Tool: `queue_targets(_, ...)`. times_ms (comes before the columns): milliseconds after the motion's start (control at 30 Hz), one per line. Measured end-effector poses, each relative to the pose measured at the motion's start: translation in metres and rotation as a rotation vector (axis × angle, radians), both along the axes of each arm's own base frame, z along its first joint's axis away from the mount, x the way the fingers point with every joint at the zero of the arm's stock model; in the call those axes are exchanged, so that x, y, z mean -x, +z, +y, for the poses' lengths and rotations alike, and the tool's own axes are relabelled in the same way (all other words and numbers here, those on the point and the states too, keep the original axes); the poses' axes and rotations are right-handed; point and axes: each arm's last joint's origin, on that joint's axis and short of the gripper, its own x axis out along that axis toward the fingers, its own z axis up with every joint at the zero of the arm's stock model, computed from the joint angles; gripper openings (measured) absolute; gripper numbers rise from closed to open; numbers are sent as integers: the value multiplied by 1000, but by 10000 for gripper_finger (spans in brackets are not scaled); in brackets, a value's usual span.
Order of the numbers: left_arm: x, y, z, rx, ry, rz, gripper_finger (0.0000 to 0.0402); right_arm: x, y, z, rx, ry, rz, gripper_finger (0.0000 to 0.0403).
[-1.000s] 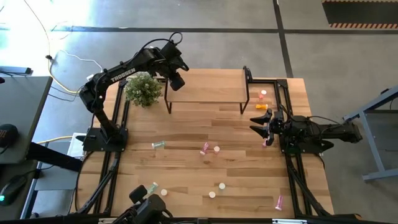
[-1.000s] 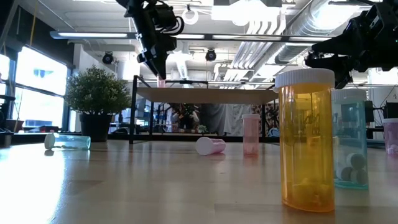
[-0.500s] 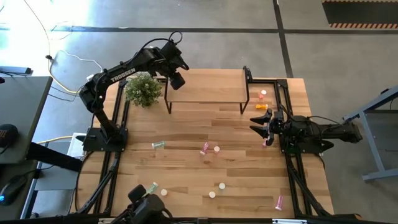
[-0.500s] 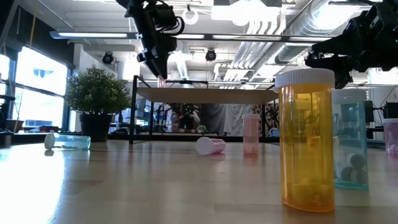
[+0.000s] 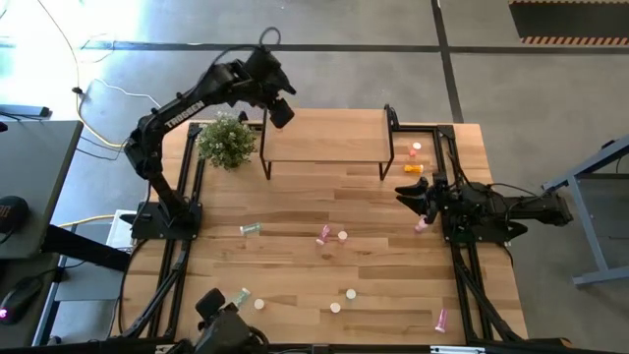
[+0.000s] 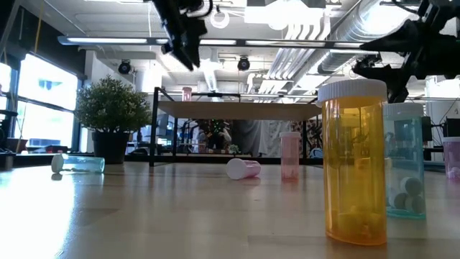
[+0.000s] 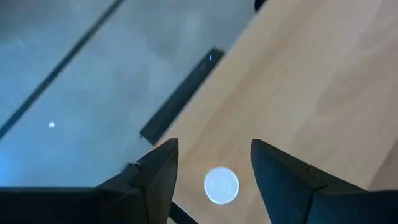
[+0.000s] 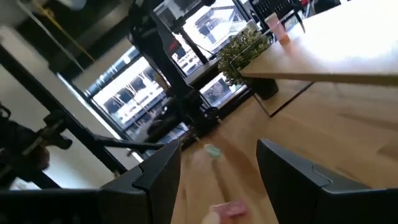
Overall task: Pick and place medicine bottles onto shelf by color
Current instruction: Put the top right violet pill bottle on the shelf
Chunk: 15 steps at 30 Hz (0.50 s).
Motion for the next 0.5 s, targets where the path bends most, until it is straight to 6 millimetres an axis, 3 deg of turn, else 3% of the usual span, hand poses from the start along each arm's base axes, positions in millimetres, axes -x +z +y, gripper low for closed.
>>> queue_targets(167, 4, 42, -14, -43, -34, -92, 191, 1, 2, -2, -87, -74, -34, 201)
queue_targets(300, 16, 70, -41, -63, -99, -200, 187, 2, 9, -3, -136, -81, -125, 201)
queue_targets(500, 35, 83, -89, -59, -151, -287, 186, 9, 37, -4, -63, -118, -259, 201)
